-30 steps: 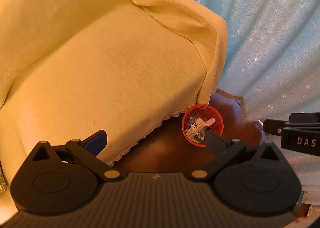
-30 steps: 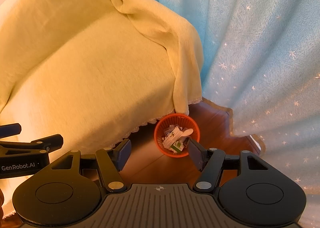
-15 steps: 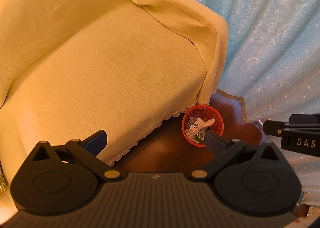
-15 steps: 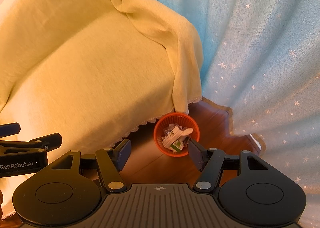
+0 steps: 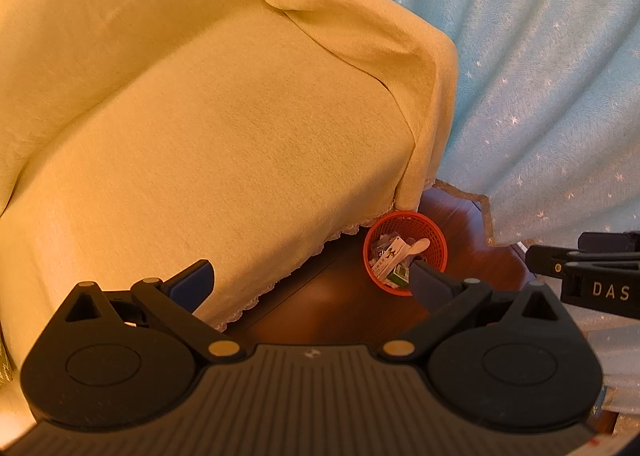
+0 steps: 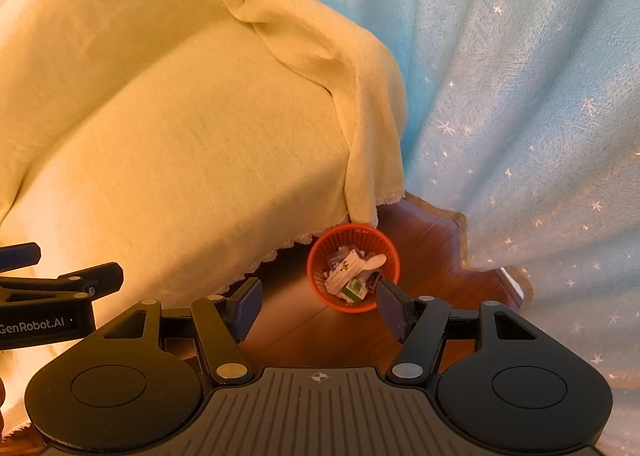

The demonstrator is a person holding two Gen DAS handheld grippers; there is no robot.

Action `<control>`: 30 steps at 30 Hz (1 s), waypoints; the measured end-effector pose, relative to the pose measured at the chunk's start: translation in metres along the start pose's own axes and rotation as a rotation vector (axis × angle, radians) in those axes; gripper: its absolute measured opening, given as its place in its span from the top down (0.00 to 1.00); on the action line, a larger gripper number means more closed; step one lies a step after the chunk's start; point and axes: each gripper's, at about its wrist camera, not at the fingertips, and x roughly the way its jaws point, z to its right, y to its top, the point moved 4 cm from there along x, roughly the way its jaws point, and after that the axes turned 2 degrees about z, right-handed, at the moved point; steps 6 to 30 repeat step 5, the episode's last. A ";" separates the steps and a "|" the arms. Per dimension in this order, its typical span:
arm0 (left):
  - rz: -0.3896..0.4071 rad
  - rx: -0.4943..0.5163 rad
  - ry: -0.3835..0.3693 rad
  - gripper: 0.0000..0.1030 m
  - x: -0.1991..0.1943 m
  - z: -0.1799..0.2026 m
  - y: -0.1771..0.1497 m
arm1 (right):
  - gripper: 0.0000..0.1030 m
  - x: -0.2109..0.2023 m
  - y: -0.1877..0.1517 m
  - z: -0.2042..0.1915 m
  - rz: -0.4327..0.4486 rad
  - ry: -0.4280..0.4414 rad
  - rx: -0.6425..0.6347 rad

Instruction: Organize objects

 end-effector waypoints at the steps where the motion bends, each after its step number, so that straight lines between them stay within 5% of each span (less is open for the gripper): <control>1: 0.005 -0.003 0.000 0.01 0.001 0.001 0.000 | 0.41 0.000 0.000 -0.001 0.001 -0.001 0.001; 30: 0.005 -0.005 -0.005 0.01 0.003 0.003 0.000 | 0.41 0.000 0.000 0.000 0.001 -0.001 0.003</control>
